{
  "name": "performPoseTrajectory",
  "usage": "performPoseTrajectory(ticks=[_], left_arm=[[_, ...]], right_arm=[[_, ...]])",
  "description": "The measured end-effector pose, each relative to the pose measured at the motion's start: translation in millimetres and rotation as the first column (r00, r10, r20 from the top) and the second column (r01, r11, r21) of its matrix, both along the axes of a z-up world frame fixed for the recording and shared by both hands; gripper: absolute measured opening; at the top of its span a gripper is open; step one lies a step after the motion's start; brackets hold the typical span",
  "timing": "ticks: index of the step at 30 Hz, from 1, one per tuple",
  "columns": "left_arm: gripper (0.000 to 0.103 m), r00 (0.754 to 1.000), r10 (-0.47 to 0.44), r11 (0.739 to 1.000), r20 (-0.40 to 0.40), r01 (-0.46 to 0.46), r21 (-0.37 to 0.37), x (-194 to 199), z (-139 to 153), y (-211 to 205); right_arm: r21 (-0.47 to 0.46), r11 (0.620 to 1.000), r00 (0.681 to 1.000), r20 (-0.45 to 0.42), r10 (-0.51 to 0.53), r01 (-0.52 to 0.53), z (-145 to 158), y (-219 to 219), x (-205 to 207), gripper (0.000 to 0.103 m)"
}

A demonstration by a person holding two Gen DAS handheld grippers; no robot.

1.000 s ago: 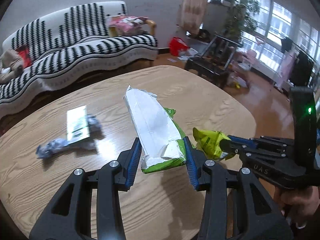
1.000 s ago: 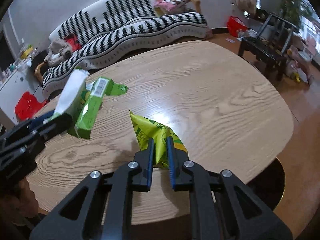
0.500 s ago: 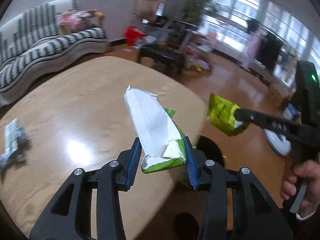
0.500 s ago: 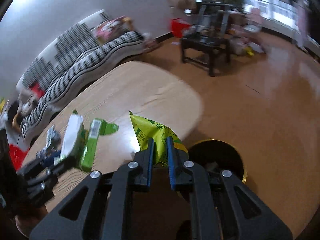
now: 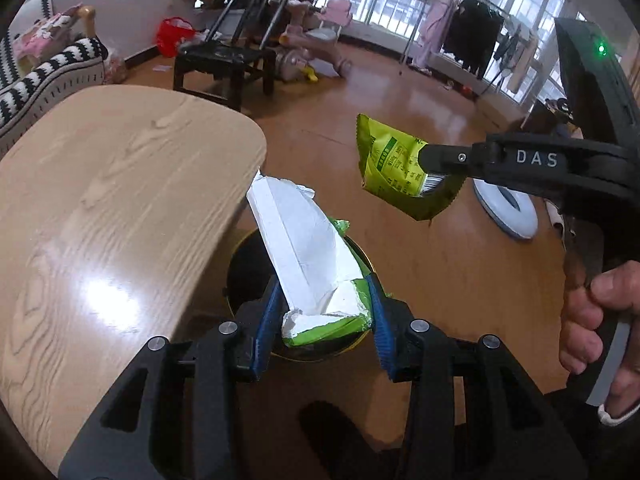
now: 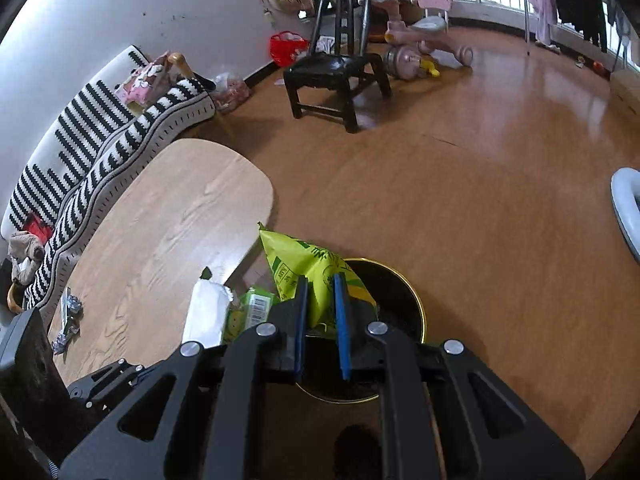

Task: Collect trash
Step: 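Carry both snack bags over the bin and open both tools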

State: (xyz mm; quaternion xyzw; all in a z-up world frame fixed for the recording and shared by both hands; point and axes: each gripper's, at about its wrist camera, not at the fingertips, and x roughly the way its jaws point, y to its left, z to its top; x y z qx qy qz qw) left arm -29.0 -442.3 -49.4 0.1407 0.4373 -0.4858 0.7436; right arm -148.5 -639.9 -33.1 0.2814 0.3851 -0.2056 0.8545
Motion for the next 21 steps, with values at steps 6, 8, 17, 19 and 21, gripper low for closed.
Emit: performPoseTrajectory(ticks=[6, 8, 17, 19, 21], left_arm=[[0.041, 1.0, -0.003, 1.0, -0.017, 0.004, 0.008, 3, -6, -10], [0.042, 1.0, -0.002, 1.0, -0.024, 0.002, 0.007, 6, -6, -12], [0.072, 1.0, -0.017, 1.0, -0.01, 0.017, 0.002, 4, -8, -20], [0.079, 1.0, -0.004, 1.0, -0.001, 0.004, -0.008, 6, -6, -20], [0.083, 1.0, 0.01, 1.0, -0.007, -0.01, -0.009, 9, -6, -19]], right_arm=[[0.006, 1.0, 1.0, -0.003, 0.005, -0.005, -1, 0, 1, 0.014], [0.008, 1.0, 1.0, -0.004, 0.007, -0.006, -1, -1, 2, 0.014], [0.023, 1.0, 1.0, -0.021, -0.008, 0.009, -3, -6, 8, 0.017], [0.014, 1.0, 1.0, -0.023, -0.02, 0.02, -2, -5, 7, 0.049], [0.003, 1.0, 1.0, -0.008, -0.025, 0.025, 1, -4, 5, 0.063]])
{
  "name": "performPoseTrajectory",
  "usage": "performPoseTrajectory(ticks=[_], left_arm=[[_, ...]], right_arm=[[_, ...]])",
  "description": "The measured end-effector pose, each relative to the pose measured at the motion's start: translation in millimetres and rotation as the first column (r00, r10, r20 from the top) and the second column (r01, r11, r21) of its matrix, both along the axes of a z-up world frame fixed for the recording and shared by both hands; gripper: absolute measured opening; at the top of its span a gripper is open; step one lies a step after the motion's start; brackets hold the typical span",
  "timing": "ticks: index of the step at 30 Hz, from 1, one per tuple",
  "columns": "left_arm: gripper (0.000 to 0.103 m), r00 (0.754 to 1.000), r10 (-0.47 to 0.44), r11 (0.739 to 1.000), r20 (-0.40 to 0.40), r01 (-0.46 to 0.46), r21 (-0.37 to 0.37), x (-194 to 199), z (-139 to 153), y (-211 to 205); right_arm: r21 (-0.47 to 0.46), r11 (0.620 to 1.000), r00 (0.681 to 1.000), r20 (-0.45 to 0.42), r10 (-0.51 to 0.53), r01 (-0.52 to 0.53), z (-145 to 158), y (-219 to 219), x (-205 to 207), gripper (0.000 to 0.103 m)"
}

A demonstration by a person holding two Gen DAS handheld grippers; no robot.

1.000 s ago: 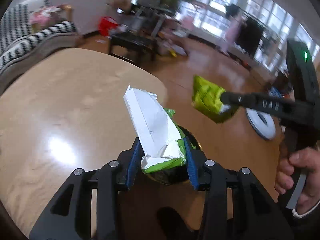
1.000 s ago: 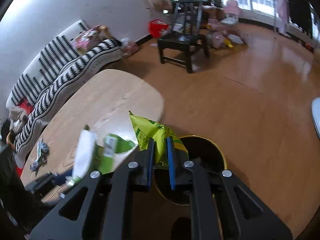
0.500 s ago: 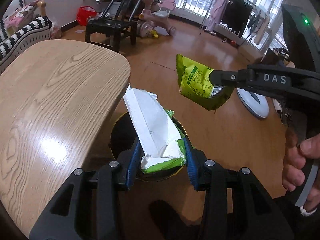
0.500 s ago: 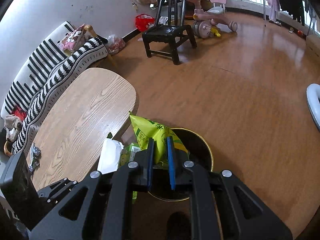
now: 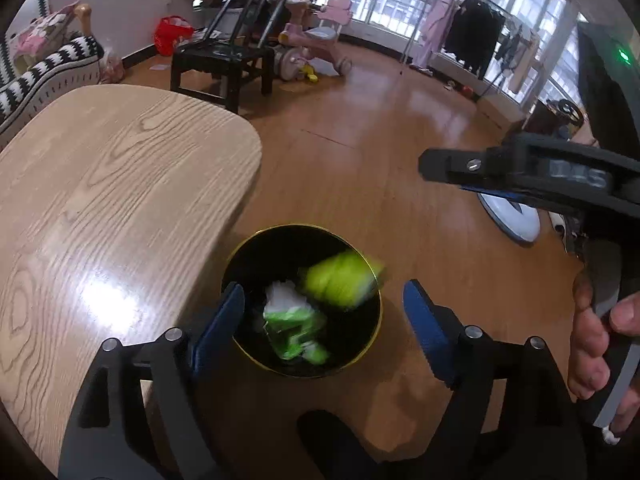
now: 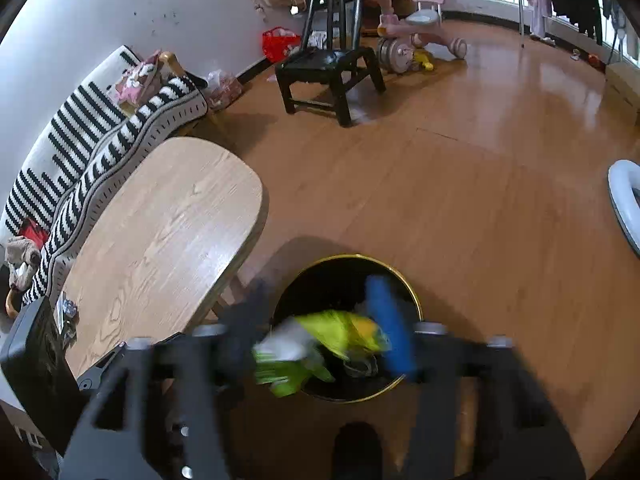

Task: Collect trash
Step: 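Carry both snack bags over the bin and open both tools, then move both open tools back over the foil wrapper and medicine box, then grasp the crumpled foil wrapper with the left tool while the right tool grasps the medicine box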

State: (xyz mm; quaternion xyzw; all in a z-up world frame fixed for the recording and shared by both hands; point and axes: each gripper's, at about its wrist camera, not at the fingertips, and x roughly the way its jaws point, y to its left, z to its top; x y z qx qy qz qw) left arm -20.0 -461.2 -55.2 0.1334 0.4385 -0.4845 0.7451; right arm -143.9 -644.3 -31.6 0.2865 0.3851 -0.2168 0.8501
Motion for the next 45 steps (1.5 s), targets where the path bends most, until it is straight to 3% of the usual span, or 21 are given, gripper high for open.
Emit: performPoseTrajectory(ticks=[6, 13, 17, 21, 28, 31, 36, 41, 45], left_arm=[[0.091, 0.999, 0.043, 0.999, -0.002, -0.043, -0.017, 6, 9, 12], [0.094, 0.992, 0.124, 0.992, 0.037, -0.123, -0.019, 22, 25, 64], [0.095, 0.972, 0.226, 0.974, 0.066, -0.224, -0.032, 43, 38, 120], [0.095, 0.933, 0.351, 0.936, 0.073, -0.349, -0.048, 66, 50, 187], [0.095, 0.816, 0.561, 0.827, 0.14, -0.559, -0.056, 97, 63, 316], [0.095, 0.768, 0.62, 0.782, 0.162, -0.621, -0.047, 108, 61, 358], [0.095, 0.709, 0.669, 0.726, 0.225, -0.688, 0.009, 130, 50, 422], [0.095, 0.68, 0.705, 0.692, 0.203, -0.721, 0.01, 160, 43, 457], [0.095, 0.702, 0.68, 0.713, 0.213, -0.7, 0.031, 184, 29, 460]], right_arm=[[-0.015, 1.0, 1.0, 0.008, 0.021, -0.021, 4, 7, 5, 0.064], [-0.062, 0.994, 0.995, 0.031, 0.095, -0.093, 17, 33, 29, 0.084], [-0.079, 0.982, 0.981, 0.077, 0.18, -0.173, 30, 69, 55, 0.086], [-0.106, 0.957, 0.957, 0.081, 0.28, -0.271, 37, 117, 90, 0.086], [-0.144, 0.883, 0.881, 0.103, 0.462, -0.446, 49, 215, 142, 0.086], [-0.142, 0.84, 0.836, 0.101, 0.539, -0.524, 50, 259, 164, 0.086], [-0.158, 0.777, 0.776, 0.081, 0.625, -0.609, 49, 321, 199, 0.086], [-0.159, 0.712, 0.715, 0.05, 0.697, -0.684, 41, 381, 238, 0.086], [-0.136, 0.653, 0.658, 0.012, 0.753, -0.745, 29, 429, 272, 0.086]])
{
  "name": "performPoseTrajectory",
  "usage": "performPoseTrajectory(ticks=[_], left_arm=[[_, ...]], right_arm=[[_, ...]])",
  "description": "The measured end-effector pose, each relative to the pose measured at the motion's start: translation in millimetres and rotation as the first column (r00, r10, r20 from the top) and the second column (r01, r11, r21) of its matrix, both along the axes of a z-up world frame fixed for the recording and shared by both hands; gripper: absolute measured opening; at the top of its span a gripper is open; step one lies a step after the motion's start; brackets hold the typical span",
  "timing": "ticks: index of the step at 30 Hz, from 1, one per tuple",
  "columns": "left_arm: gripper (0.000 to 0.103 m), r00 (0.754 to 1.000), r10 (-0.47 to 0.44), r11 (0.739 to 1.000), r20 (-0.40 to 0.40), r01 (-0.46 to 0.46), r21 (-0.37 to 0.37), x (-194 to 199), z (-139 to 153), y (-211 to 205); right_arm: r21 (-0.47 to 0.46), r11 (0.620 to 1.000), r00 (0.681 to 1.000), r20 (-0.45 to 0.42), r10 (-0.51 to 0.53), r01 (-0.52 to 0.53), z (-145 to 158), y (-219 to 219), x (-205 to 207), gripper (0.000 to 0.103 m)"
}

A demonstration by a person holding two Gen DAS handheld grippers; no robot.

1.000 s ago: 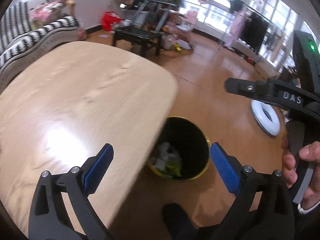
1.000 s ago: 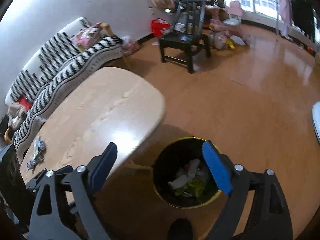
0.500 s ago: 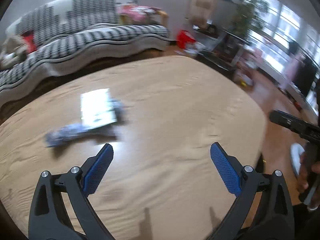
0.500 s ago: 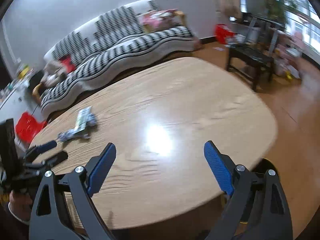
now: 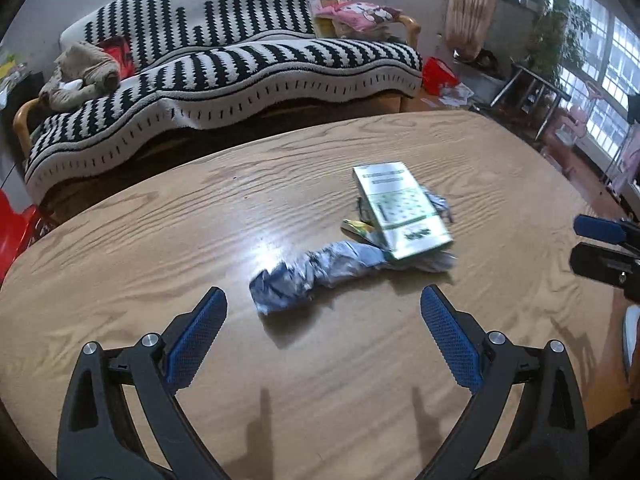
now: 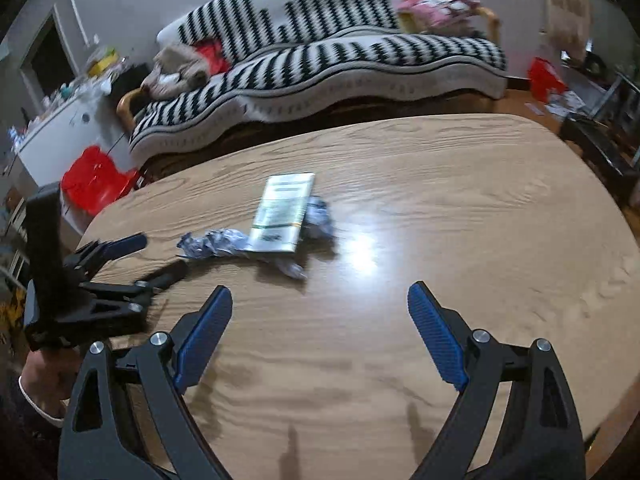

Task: Collect trash
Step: 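Grasp the crumpled foil wrapper with the left tool while the right tool grasps the medicine box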

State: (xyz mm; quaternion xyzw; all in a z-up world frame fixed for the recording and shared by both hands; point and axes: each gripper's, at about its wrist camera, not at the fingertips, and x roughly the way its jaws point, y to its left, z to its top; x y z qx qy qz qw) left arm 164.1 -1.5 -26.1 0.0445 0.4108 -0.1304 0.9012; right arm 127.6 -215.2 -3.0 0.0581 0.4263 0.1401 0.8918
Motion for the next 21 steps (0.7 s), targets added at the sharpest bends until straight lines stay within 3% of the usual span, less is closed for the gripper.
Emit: performPoseTrajectory(ticks=[4, 11, 13, 16, 17, 19, 21], left_arm=[[0.095, 0.999, -0.042, 0.999, -0.026, 0.043, 0.025, 23, -18, -6], [0.094, 0.995, -0.088, 0.993, -0.047, 0.091, 0.07, 45, -42, -12], [0.08, 0.993, -0.093, 0.993, -0.075, 0.098, 0.063, 51, -48, -12], [0.037, 0.991, -0.102, 0.991, -0.085, 0.109, 0.082, 48, -48, -10], [0.027, 0.991, -0.095, 0.992, -0.099, 0.103, 0.073, 47, -47, -7], [0.025, 0.99, -0.085, 0.994, -0.114, 0.092, 0.053, 40, -42, -2], [0.024, 0.993, -0.071, 0.993, -0.097, 0.079, 0.083, 30, -38, 1]], right_arm=[[-0.003, 0.999, 0.999, -0.027, 0.032, -0.032, -5, 31, 32, 0.086], [-0.018, 1.0, 0.995, -0.101, 0.021, -0.023, -24, 44, 82, 0.086], [-0.027, 0.999, 0.993, -0.114, 0.032, -0.035, -29, 46, 88, 0.086], [-0.038, 0.999, 0.992, -0.123, 0.023, -0.028, -34, 46, 94, 0.086], [-0.031, 0.999, 0.991, -0.135, 0.02, -0.025, -37, 47, 97, 0.086], [-0.053, 0.998, 0.991, -0.135, 0.017, -0.024, -39, 52, 97, 0.086], [-0.076, 0.996, 0.99, -0.133, 0.039, -0.049, -40, 63, 98, 0.086]])
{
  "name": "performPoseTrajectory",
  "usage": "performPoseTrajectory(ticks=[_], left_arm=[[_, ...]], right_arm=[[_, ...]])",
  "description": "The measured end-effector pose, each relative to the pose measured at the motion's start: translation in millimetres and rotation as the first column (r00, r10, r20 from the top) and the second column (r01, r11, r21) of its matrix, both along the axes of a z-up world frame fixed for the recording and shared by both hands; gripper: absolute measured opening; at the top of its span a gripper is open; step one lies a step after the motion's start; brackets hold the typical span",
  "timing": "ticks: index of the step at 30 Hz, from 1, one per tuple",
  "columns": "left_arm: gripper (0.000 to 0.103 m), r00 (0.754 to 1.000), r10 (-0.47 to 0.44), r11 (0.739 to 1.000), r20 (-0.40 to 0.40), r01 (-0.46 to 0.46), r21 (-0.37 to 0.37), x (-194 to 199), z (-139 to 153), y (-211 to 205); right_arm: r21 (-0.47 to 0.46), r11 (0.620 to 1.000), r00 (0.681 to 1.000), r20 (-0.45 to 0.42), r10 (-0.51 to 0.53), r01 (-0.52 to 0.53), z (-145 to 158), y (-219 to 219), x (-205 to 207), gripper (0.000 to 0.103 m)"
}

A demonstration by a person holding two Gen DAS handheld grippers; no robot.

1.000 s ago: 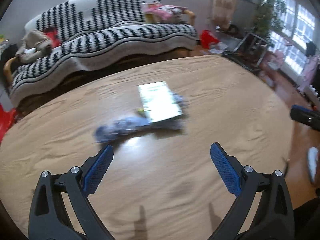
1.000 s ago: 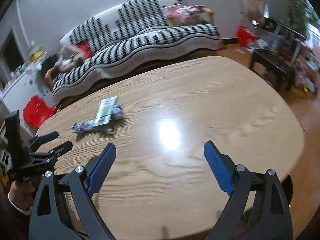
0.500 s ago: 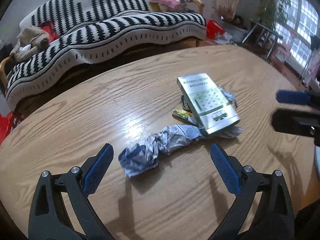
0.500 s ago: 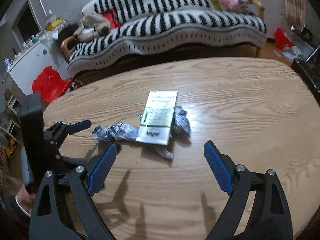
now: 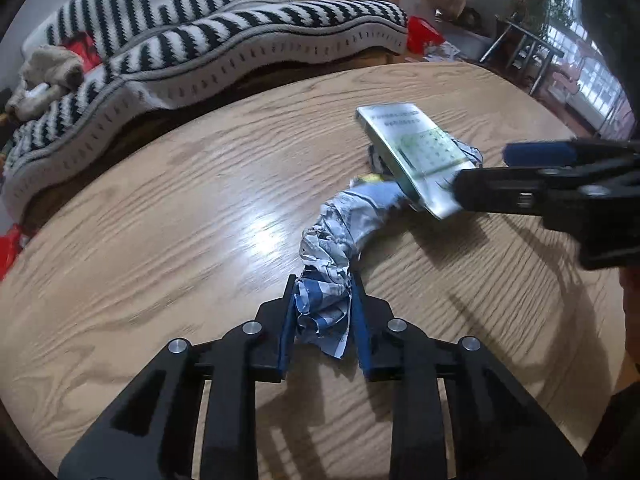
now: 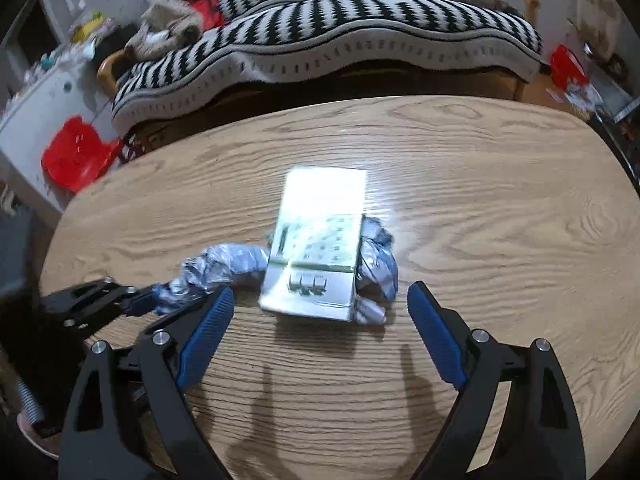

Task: Collect trash
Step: 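Grasp the crumpled foil wrapper with the left tool while the right tool grasps the medicine box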

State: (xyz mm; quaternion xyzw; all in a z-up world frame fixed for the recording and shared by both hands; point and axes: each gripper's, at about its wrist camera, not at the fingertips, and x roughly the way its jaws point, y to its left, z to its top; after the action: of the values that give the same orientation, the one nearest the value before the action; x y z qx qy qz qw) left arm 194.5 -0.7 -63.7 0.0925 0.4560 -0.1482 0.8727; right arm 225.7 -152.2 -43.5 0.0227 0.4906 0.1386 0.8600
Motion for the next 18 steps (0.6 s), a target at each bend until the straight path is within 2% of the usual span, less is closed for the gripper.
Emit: performPoseTrajectory(ticks=[4, 7, 10, 12, 14, 16, 18], left_arm=[[0.023, 1.0, 0.018, 1.0, -0.016, -0.018, -0.006, -25, 7, 16], [0.023, 0.997, 0.053, 0.999, -0.057, -0.053, -0.006, -41, 9, 28], [0.023, 0.992, 0.098, 0.994, -0.08, -0.102, -0.047, -56, 16, 42], [0.023, 0.989, 0.126, 0.989, -0.08, -0.132, -0.072, -59, 22, 48], [0.023, 0.987, 0.143, 0.984, -0.077, -0.15, -0.097, -61, 25, 51], [0.023, 0.985, 0.15, 0.982, -0.084, -0.158, -0.105, -59, 24, 50], [0.024, 0.985, 0.144, 0.981, -0.095, -0.155, -0.113, -57, 23, 48]], right_arm=[[-0.066, 0.997, 0.999, 0.029, 0.031, -0.029, -2, 19, 2, 0.086], [-0.041, 0.999, 1.0, 0.004, 0.022, -0.021, -6, 28, 7, 0.086], [-0.004, 1.0, 1.0, 0.017, -0.01, 0.01, 5, 31, 15, 0.086], [-0.065, 0.997, 0.999, 0.025, -0.035, 0.037, 9, 39, 24, 0.086], [-0.059, 0.997, 0.999, -0.023, -0.045, 0.044, 4, 44, 36, 0.086], [-0.15, 0.986, 0.998, 0.002, -0.068, 0.067, 2, 54, 41, 0.086], [-0.193, 0.98, 0.998, -0.02, -0.057, 0.052, -7, 61, 48, 0.086]])
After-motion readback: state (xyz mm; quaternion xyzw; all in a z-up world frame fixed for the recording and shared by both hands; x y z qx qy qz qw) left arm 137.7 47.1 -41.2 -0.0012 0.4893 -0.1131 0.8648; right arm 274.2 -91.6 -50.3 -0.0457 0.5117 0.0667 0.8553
